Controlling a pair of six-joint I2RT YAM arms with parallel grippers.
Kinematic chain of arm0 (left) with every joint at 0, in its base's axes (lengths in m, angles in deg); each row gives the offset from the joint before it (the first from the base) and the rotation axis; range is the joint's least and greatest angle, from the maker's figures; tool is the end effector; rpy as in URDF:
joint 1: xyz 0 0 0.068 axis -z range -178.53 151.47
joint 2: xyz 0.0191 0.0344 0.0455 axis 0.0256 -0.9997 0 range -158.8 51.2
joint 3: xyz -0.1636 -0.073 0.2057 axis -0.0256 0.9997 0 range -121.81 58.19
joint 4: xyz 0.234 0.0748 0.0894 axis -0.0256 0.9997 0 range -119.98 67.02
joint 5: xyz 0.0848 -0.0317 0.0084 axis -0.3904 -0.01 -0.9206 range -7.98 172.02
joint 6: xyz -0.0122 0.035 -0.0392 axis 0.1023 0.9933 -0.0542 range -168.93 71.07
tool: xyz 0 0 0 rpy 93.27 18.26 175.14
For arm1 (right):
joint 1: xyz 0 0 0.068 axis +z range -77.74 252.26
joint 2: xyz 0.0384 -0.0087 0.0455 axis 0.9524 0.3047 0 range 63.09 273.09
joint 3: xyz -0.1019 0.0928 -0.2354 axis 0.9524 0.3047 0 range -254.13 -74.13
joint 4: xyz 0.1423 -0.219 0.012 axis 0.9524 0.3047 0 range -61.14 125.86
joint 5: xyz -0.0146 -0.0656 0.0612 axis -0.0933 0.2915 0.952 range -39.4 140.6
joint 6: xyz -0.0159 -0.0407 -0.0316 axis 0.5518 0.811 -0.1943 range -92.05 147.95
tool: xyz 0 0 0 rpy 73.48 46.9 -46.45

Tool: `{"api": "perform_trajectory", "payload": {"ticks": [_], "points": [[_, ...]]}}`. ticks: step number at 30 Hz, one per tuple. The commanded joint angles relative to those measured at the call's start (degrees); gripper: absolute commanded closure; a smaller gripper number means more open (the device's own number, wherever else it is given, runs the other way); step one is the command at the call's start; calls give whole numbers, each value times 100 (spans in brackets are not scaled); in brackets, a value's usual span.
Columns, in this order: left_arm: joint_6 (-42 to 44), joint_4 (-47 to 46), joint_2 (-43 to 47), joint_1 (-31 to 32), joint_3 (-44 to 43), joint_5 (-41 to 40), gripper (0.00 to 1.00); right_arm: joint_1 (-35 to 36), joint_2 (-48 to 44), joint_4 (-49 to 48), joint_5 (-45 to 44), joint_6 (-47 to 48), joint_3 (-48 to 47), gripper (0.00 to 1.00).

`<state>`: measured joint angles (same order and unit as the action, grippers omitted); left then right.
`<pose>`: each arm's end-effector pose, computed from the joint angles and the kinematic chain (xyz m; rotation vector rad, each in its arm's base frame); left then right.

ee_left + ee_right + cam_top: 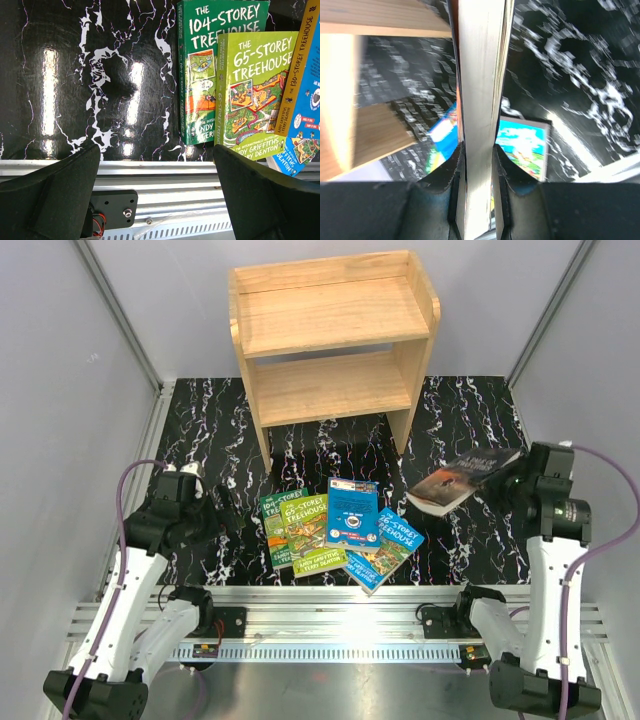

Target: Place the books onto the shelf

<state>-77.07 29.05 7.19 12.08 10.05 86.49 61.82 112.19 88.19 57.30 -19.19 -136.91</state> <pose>0.1304 -0.0272 0.2848 -0.3597 2.5397 -0.3635 0.1458 -0.0226 0.3511 1.1080 2.1358 0.4424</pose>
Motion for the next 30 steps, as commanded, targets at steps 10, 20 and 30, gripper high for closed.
{"api": "perform_trajectory", "payload": {"ticks": [10, 20, 30], "points": [[-16, -163, 112, 29, 42, 10, 1, 15, 1476, -1703, 2762, 530, -4325, 100], [-69, -154, 165, 29, 42, -87, 1, 33, 3543, -4304, 4489, -2130, -7334, 100], [-104, -137, 200, 29, 33, -192, 1, 1622, 5223, -3579, 3630, -1670, -8839, 100]]}}
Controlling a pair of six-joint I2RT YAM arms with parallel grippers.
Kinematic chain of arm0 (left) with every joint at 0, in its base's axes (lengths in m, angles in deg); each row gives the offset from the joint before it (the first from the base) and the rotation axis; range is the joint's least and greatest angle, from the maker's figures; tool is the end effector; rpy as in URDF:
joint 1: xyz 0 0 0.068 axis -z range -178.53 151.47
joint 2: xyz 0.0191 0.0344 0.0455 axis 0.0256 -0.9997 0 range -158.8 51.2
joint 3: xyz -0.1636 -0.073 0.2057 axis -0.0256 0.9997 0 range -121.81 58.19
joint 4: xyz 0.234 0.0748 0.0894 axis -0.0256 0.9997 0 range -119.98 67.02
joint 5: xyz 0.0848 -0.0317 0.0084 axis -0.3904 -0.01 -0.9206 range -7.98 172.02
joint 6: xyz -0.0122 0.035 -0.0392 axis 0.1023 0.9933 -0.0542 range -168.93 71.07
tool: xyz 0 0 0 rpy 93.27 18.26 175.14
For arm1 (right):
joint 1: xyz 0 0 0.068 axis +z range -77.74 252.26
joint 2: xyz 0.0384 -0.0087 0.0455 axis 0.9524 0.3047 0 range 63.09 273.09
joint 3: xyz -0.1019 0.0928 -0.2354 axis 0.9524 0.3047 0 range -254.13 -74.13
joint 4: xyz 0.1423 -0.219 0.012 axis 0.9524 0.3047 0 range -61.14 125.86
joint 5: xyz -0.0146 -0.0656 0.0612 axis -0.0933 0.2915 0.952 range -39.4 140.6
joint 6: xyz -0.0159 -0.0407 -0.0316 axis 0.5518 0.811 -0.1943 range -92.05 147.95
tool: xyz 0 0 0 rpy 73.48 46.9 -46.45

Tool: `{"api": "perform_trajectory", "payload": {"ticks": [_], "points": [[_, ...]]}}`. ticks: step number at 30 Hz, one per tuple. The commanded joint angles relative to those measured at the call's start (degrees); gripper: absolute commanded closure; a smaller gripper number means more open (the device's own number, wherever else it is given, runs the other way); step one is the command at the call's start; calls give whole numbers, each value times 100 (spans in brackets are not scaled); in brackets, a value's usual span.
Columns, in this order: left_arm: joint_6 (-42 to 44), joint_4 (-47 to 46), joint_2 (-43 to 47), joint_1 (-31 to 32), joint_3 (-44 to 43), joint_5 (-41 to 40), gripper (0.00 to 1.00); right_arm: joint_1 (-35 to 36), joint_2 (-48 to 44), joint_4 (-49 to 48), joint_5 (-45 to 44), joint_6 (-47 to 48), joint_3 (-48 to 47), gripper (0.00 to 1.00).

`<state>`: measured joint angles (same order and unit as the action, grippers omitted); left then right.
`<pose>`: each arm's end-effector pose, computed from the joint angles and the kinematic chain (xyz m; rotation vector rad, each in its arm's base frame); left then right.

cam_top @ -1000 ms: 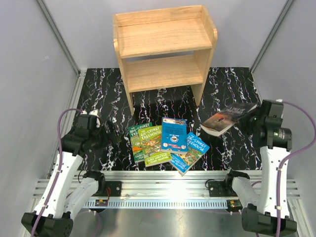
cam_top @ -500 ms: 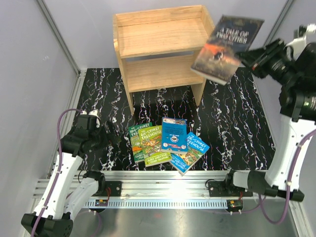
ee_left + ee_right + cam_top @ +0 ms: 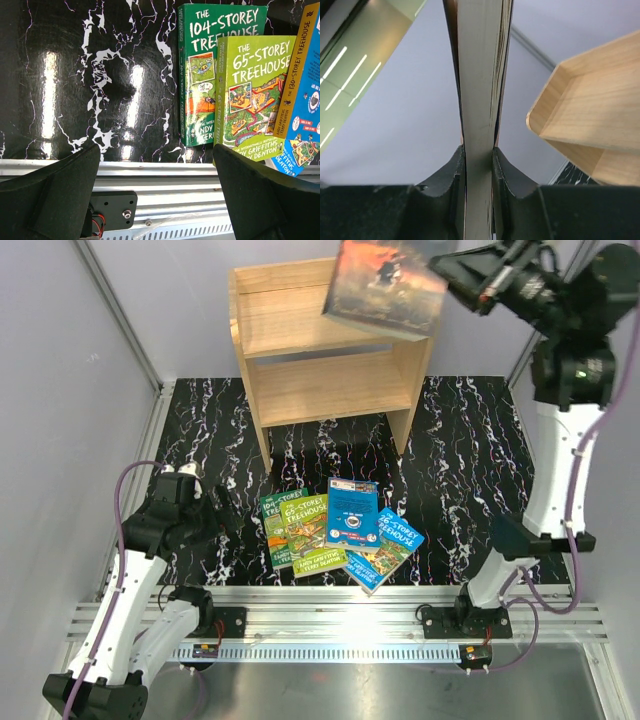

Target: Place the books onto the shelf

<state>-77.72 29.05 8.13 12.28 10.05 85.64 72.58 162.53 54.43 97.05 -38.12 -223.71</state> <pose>0.1276 -0.0266 0.2866 -0.3723 2.5202 -0.3564 0.2636 0.0274 0.6414 -0.0218 1.4254 1.4361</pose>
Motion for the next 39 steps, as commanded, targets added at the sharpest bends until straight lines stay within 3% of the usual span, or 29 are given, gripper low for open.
{"api": "perform_trajectory", "payload": {"ticks": [1, 9, 28, 35, 39], "points": [[-38, -128, 106, 18, 33, -107, 1, 688, 364, -70, -470, 356, -185, 100], [-38, -119, 141, 18, 33, -124, 1, 1382, 1305, 661, -1472, 1104, -291, 100], [-82, -119, 9, 9, 33, -177, 1, 2315, 2949, -367, -1833, 244, -617, 100], [-91, -110, -8, 18, 41, -168, 1, 2543, 3274, -1149, -2000, -266, -616, 88], [-74, -119, -8, 9, 33, -168, 1, 2710, 3450, -1413, -2070, -425, -695, 69]]}}
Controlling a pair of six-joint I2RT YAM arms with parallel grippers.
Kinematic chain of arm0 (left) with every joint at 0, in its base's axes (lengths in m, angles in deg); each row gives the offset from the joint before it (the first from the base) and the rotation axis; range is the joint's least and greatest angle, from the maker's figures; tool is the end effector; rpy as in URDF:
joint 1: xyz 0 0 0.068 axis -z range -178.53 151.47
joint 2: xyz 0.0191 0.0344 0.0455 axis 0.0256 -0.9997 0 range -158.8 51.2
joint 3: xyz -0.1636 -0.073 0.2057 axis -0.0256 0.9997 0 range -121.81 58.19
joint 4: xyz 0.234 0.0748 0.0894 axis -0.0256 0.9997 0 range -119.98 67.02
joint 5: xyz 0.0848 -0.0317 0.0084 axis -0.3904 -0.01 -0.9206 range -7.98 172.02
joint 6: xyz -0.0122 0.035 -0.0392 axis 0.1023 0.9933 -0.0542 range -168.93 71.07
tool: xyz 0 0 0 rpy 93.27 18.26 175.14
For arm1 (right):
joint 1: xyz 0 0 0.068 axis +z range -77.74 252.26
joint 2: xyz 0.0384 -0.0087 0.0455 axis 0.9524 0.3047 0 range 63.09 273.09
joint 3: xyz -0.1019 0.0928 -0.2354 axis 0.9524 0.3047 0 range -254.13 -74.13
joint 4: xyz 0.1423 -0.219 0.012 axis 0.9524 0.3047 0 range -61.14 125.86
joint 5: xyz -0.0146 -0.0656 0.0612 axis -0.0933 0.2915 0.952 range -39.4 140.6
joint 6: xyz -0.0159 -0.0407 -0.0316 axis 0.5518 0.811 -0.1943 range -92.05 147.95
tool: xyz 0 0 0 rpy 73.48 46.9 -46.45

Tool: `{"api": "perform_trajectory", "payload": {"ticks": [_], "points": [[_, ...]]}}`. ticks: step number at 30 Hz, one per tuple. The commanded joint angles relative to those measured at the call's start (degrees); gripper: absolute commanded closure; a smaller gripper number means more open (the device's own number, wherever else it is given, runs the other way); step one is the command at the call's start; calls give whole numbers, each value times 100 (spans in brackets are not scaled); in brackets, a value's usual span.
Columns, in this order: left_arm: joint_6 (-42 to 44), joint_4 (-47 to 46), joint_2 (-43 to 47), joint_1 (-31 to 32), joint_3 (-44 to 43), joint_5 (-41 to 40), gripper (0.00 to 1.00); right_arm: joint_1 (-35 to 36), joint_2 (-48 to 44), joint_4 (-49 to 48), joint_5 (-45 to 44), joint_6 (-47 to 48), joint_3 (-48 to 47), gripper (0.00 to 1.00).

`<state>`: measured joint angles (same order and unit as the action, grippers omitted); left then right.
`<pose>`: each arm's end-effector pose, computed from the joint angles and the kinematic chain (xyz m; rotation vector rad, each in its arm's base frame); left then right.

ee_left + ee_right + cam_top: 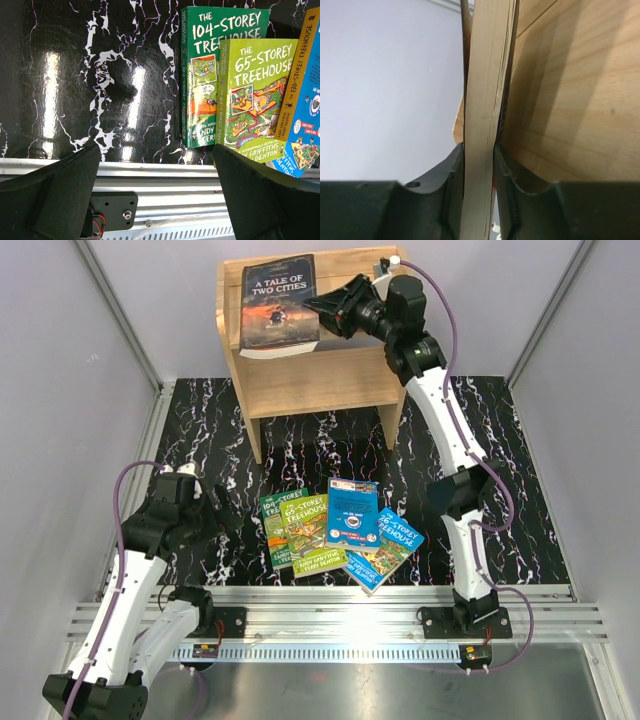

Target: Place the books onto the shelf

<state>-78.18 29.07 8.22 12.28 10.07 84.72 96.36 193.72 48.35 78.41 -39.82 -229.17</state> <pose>0.1274 -0.0260 0.2866 -0.3885 2.5146 -0.3402 0.4453 0.2175 0.4788 0.2034 1.7232 1.6004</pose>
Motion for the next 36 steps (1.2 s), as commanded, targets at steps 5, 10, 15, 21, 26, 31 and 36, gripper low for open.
{"api": "perform_trajectory", "payload": {"ticks": [5, 10, 15, 21, 26, 31, 36], "points": [[-28, -130, -26, 18, 39, -68, 1, 482, 402, -955, -232, -325, -149, 26], [-10, -148, -44, 9, 39, -33, 1, 535, 411, -956, -259, -307, -123, 0], [-1, -157, -105, 0, 48, 11, 1, 491, 26, -420, -382, 193, 201, 0], [8, -165, -79, 9, 57, 38, 1, 158, -669, 940, -845, 1062, 651, 0], [16, -174, -88, 0, 57, 55, 1, -54, -1162, 2084, -1594, 1845, 791, 0], [25, -174, -88, 0, 57, 81, 1, -90, -1496, 2647, -2051, 2145, 791, 0], [34, -174, -35, 0, 57, 99, 1, -55, -1970, 2526, -1789, 2040, 1484, 9]]}}
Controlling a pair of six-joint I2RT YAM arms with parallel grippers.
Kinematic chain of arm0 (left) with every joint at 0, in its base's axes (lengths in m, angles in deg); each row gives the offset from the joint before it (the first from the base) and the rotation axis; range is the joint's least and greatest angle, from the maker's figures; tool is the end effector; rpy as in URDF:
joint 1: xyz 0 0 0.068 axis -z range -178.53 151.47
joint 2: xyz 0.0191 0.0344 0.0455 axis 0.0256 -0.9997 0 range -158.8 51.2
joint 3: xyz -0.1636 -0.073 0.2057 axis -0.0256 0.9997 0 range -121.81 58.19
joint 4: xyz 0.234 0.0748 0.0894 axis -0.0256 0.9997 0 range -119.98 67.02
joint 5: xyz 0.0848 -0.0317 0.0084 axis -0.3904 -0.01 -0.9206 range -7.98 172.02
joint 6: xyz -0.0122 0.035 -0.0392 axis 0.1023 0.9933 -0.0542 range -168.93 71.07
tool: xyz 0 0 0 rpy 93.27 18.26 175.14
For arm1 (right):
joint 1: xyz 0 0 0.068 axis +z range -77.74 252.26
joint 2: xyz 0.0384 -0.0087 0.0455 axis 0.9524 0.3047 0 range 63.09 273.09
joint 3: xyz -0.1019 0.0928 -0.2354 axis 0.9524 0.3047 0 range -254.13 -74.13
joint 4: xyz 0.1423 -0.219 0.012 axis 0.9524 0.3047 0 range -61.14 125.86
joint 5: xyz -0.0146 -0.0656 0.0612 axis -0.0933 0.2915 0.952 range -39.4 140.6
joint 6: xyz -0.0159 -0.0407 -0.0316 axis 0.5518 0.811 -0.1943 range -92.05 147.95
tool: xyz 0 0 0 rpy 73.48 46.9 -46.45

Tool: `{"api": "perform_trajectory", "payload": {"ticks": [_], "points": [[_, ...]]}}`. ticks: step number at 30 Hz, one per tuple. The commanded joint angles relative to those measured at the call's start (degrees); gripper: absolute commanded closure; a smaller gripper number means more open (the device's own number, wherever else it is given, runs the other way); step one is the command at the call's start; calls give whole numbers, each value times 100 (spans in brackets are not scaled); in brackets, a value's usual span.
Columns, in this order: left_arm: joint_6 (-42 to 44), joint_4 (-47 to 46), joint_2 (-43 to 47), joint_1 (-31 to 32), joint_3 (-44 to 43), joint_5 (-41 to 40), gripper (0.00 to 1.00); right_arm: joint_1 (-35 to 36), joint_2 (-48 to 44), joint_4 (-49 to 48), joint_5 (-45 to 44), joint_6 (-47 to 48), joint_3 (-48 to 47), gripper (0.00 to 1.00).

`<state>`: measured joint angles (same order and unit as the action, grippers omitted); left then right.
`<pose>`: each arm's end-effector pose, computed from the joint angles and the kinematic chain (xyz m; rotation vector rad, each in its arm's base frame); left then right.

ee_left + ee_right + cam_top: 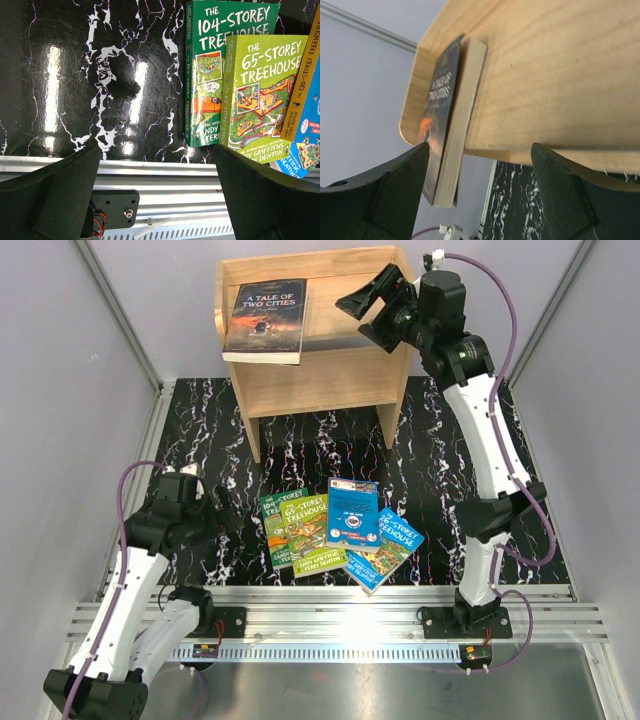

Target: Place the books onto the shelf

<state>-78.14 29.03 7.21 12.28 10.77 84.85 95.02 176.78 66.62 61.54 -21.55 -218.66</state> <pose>0.1303 -0.0266 0.2810 -0.3921 2.5435 -0.3324 0.3789 0.1664 0.5193 0.2688 1.7953 1.0849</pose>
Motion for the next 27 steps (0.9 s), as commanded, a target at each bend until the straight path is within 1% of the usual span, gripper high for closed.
{"api": "perform_trajectory", "payload": {"ticks": [1, 2, 3, 5, 6, 9, 10, 13, 16, 22, 27], "points": [[30, -170, 57, 0, -13, 86, 1, 123, -373, 628, -31, 177, 626, 12], [38, -170, 74, 9, -13, 95, 1, 245, -565, 523, 48, 177, 958, 16], [30, -170, 74, 9, -13, 86, 1, 350, -645, 496, 66, 177, 1110, 23], [30, -179, 83, 0, -13, 95, 1, 553, -838, 496, 58, 203, 1452, 30], [38, -170, 109, 9, -13, 86, 1, 797, -900, 487, 49, 212, 1550, 42], [30, -179, 136, 0, -13, 86, 1, 1237, -1024, 452, -4, 230, 1831, 59], [38, -179, 145, 0, -13, 86, 1, 1335, -1033, 443, -4, 221, 1875, 67], [38, -179, 162, 9, -13, 86, 1, 1537, -1042, 478, -13, 186, 1946, 77], [38, -179, 189, 0, -13, 95, 1, 1608, -1007, 513, 40, 159, 1885, 81], [38, -179, 233, 9, -13, 77, 1, 1617, -857, 505, 136, 221, 1569, 82], [3, -187, 268, 9, -4, 25, 1, 1608, -585, 417, 487, 238, 1191, 84]]}}
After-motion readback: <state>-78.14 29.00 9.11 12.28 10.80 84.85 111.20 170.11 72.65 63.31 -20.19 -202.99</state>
